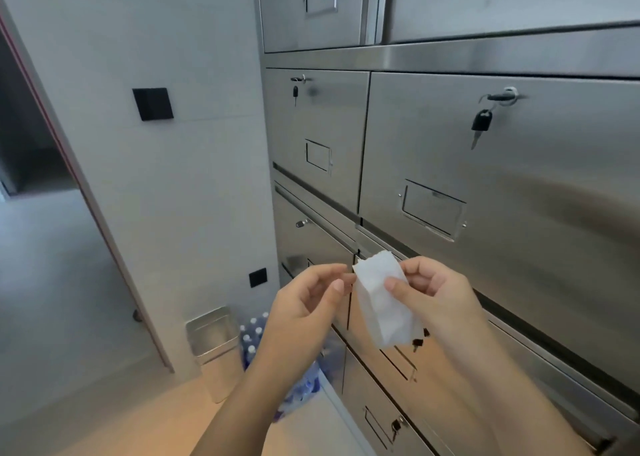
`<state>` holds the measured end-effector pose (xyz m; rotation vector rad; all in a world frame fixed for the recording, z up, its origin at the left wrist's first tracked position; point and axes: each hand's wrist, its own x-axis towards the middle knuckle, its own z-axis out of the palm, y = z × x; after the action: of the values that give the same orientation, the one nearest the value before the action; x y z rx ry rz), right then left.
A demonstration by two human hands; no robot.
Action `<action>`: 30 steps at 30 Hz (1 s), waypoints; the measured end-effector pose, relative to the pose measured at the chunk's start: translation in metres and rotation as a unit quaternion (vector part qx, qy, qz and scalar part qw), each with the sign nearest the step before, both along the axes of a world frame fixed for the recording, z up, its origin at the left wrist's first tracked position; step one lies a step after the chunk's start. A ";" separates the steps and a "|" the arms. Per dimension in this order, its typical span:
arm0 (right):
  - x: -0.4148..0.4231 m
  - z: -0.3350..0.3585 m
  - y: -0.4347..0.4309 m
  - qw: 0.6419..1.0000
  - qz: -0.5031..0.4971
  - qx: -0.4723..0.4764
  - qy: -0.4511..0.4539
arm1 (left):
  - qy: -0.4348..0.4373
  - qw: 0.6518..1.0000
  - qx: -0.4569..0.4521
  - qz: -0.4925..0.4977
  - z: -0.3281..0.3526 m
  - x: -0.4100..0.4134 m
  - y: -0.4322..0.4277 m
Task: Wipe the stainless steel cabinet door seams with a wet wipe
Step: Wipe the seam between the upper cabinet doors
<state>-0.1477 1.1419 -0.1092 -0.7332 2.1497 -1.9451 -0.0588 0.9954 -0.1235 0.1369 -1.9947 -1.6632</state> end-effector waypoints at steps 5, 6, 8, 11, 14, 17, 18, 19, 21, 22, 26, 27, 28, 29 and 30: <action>-0.014 0.009 -0.065 0.998 -0.053 -0.008 0.018 | 0.012 0.999 -0.020 -0.029 0.005 -0.020 -0.072; -0.017 0.011 -0.080 0.998 -0.064 -0.009 0.019 | 0.015 0.999 -0.025 -0.035 0.007 -0.023 -0.087; -0.020 0.014 -0.107 0.997 -0.074 -0.011 0.019 | 0.022 0.998 -0.024 -0.045 0.010 -0.029 -0.116; -0.025 0.013 -0.142 0.996 -0.088 -0.016 0.029 | 0.032 0.997 -0.019 -0.069 0.010 -0.041 -0.154; -0.030 0.007 -0.166 0.995 -0.092 -0.032 0.012 | 0.030 0.995 -0.024 -0.089 0.008 -0.057 -0.180; -0.038 0.008 -0.180 0.994 -0.110 -0.025 0.006 | 0.040 0.992 -0.017 -0.115 0.010 -0.076 -0.195; -0.042 0.011 -0.183 0.992 -0.121 -0.026 0.011 | 0.047 0.991 -0.017 -0.124 0.012 -0.084 -0.199; -0.047 0.013 -0.186 0.991 -0.131 -0.025 0.018 | 0.056 0.989 -0.025 -0.131 0.014 -0.092 -0.202; -0.059 0.019 -0.192 0.989 -0.144 -0.018 0.033 | 0.071 0.986 -0.047 -0.143 0.018 -0.110 -0.210; -0.065 0.022 -0.196 0.988 -0.146 -0.016 0.038 | 0.076 0.985 -0.054 -0.147 0.020 -0.118 -0.212; -0.094 0.029 -0.210 0.985 -0.161 -0.041 0.039 | 0.103 0.980 -0.057 -0.164 0.027 -0.156 -0.222; -0.102 0.032 -0.212 0.984 -0.168 -0.043 0.045 | 0.107 0.978 -0.057 -0.170 0.030 -0.166 -0.224; -0.111 0.036 -0.213 0.982 -0.177 -0.045 0.053 | 0.110 0.976 -0.058 -0.178 0.034 -0.176 -0.225; -0.119 0.040 -0.213 0.979 -0.186 -0.049 0.061 | 0.112 0.974 -0.063 -0.187 0.039 -0.186 -0.226; -0.128 0.045 -0.212 0.977 -0.197 -0.052 0.069 | 0.115 0.972 -0.074 -0.193 0.046 -0.196 -0.228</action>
<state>-0.2753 0.9296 -0.0642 -0.4985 2.4442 -2.2724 -0.2551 0.7675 -0.0780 -0.5064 -2.0441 -1.6552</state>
